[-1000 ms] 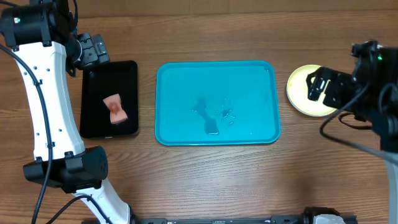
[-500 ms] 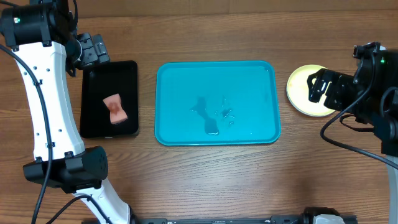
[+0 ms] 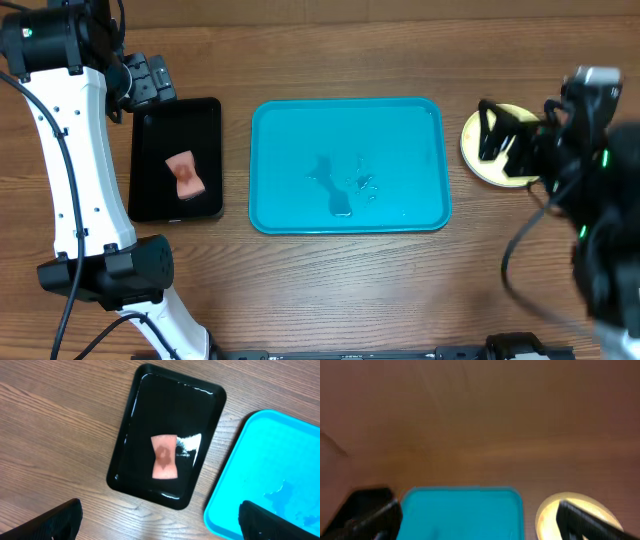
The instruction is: Clean dirty plates on tray and stack at the side
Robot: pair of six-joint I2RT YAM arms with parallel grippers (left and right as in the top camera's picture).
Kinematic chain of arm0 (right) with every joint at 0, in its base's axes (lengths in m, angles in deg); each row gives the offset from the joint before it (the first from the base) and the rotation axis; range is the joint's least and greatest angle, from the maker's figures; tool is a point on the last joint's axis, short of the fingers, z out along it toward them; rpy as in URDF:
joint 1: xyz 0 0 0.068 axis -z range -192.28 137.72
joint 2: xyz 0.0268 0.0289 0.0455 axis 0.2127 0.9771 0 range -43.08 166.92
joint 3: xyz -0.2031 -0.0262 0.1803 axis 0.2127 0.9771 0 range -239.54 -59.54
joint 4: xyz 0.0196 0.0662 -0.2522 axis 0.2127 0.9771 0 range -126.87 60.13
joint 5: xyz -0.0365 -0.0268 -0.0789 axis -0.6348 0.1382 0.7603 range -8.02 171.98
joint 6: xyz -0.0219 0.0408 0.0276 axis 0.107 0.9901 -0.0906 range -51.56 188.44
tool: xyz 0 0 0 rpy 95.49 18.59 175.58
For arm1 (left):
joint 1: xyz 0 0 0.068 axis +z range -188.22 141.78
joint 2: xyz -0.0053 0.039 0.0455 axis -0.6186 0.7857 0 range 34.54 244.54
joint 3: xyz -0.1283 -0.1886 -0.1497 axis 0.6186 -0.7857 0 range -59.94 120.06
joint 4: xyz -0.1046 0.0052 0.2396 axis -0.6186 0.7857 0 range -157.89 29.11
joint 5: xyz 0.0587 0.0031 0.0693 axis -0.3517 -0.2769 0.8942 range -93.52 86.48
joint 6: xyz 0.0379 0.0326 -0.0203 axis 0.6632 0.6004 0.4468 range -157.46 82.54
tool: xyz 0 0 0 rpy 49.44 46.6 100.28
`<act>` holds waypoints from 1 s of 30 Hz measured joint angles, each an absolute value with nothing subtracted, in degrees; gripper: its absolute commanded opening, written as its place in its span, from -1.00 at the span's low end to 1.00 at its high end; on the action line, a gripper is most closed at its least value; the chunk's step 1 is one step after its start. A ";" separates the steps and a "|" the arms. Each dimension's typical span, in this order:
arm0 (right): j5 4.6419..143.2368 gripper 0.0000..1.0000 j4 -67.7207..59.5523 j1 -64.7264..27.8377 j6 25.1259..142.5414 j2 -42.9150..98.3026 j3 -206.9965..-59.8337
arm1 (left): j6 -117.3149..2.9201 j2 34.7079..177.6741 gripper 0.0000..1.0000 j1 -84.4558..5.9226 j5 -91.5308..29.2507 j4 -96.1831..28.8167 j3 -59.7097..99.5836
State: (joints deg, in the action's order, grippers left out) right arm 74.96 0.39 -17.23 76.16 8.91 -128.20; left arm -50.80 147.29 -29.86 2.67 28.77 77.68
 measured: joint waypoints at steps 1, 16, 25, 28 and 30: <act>75.02 1.00 -4.07 -17.73 76.07 5.72 -123.87 | -50.78 147.29 1.00 -29.86 2.69 28.77 77.68; 76.20 1.00 -35.39 -20.23 75.88 -33.56 -69.36 | -50.80 147.29 0.99 -29.88 2.67 28.77 77.68; 78.02 1.00 -37.27 -22.08 75.88 -41.84 -60.60 | -50.80 147.29 0.99 -29.86 2.67 28.79 77.68; 78.02 1.00 -36.12 -22.08 75.88 -42.26 -60.60 | -50.80 147.29 1.00 -29.88 2.67 28.79 77.68; 78.04 1.00 -33.76 -22.08 75.90 -42.35 -60.60 | -50.80 147.29 1.00 -29.86 2.69 28.79 77.68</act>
